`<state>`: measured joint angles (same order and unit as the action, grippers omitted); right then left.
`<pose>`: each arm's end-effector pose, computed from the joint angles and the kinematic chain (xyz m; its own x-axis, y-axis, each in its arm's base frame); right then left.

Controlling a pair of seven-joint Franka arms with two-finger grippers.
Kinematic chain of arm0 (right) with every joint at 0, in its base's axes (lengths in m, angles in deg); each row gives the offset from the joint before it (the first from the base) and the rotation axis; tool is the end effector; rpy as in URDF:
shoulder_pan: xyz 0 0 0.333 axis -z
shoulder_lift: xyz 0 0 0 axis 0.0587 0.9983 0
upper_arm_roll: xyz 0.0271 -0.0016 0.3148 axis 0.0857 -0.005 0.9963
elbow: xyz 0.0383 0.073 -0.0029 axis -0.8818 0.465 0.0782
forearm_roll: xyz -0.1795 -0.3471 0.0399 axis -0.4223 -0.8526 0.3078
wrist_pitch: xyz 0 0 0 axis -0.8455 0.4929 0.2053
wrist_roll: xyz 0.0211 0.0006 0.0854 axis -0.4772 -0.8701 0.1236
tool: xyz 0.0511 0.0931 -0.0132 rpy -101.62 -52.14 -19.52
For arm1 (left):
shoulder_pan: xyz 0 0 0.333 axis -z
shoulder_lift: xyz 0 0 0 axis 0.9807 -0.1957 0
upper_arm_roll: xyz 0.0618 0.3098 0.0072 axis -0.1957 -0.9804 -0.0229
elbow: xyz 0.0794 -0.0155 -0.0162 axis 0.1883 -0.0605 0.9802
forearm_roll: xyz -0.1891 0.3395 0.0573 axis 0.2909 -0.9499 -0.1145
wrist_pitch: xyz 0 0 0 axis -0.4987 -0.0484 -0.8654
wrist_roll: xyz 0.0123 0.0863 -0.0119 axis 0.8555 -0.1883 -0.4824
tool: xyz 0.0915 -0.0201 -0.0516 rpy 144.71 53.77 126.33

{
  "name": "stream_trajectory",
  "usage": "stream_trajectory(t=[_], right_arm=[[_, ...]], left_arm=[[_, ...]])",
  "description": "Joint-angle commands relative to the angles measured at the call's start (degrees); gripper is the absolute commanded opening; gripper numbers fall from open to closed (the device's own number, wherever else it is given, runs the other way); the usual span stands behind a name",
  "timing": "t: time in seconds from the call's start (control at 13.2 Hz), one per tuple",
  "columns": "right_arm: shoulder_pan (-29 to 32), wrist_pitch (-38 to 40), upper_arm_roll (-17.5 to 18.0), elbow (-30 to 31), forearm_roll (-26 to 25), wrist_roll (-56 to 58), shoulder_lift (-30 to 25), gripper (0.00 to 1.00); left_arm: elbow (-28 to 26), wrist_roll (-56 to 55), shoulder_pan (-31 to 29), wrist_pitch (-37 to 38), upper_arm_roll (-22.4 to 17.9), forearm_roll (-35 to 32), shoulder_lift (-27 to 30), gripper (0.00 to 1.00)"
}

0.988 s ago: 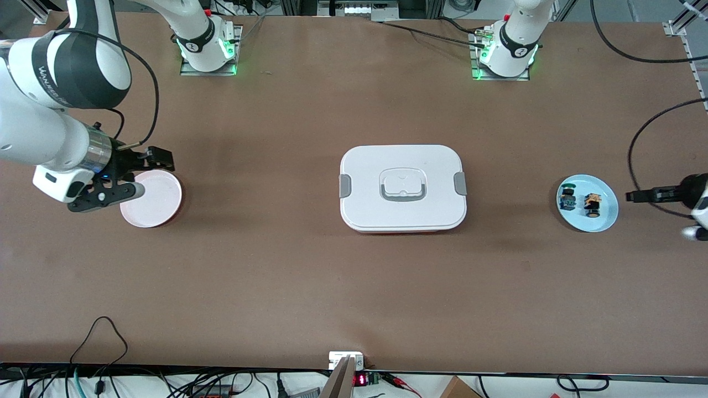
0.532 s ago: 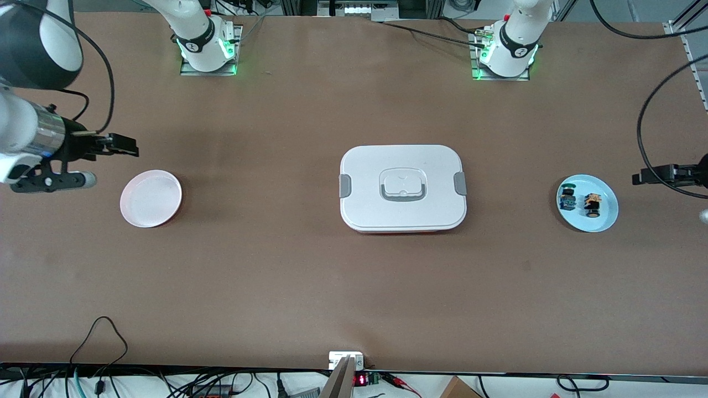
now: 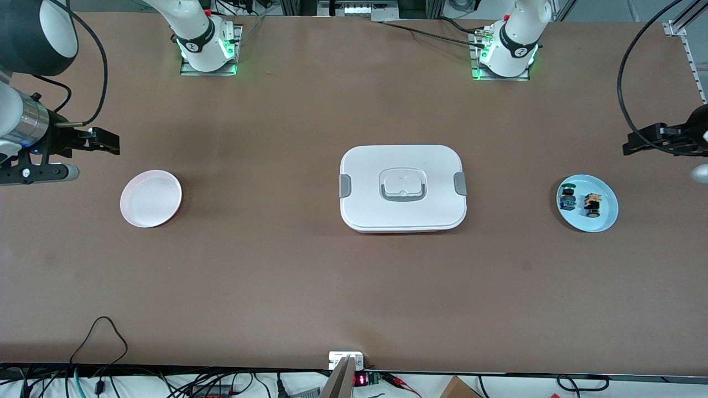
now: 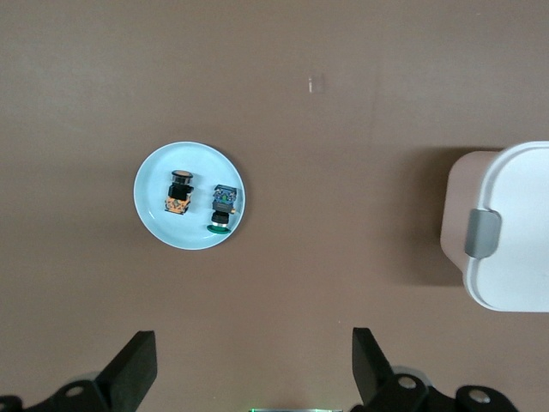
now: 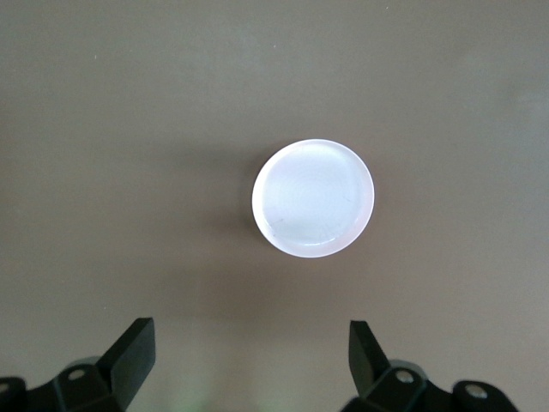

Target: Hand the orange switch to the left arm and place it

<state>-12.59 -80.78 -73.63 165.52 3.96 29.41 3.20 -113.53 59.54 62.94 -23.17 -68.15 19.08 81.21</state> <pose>0.5912 0.0106 0.5348 0.9859 0.0928 -0.1390 0.1039 -0.9918 0.0751 0.5785 0.0621 0.5856 0.9884 0.0670 -0.1366 0.0690 -0.9976 0.0099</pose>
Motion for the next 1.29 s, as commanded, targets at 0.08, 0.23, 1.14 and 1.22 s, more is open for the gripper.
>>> stream_trajectory(t=[0.08,0.23,1.14,1.22], right_arm=[[1.0,-2.9,0.7,6.2,0.8,-1.2,-5.0,1.0],[1.1,-2.8,0.8,5.7,1.1,-0.7,-4.6,1.0],[1.9,0.1,0.3,2.8,2.2,-3.0,-7.4,1.0],[1.9,-0.5,0.3,4.4,2.2,-3.0,-8.3,1.0]], left_arm=[[-14.7,-1.2,7.9,-8.1,-7.9,0.8,8.9,1.0],[-15.2,-3.4,9.5,-8.9,-9.5,0.7,9.0,1.0],[-13.1,-3.5,9.4,-7.2,-8.1,0.4,7.9,1.0],[-12.9,-3.4,9.4,-7.0,-8.1,0.4,8.1,1.0]])
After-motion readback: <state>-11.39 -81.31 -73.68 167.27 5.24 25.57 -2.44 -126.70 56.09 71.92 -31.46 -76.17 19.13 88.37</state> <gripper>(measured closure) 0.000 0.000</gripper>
